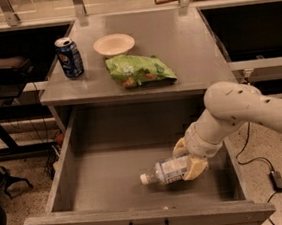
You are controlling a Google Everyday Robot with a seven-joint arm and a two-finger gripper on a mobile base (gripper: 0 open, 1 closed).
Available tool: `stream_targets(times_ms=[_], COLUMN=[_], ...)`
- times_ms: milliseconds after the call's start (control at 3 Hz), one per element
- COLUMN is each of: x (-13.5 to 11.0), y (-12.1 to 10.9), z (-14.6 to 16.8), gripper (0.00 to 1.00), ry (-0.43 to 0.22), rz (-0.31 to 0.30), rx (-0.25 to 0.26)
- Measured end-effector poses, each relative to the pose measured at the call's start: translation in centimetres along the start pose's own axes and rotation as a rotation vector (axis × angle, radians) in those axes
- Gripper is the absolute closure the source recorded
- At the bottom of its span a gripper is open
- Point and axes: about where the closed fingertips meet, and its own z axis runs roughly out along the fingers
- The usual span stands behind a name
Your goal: Pick blue plastic bottle from top drawer and place on counter
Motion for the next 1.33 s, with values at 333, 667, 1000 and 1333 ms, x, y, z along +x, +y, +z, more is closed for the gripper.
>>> stream_targets(times_ms=[333,667,1000,1333], x=[-0.5,-1.3,-3.0,-5.4], y=[0.2,0.7,0.2,-1.1], z=[-3.2,-8.7,-14.7,-19.8], gripper=[1.0,1.0,1.0,1.0], ry=[-0.024,-0.051,-0.052,-0.054], rz=[0.064,0.114,0.132,0.13], rx=[0.004,0.04,0.103,0.174])
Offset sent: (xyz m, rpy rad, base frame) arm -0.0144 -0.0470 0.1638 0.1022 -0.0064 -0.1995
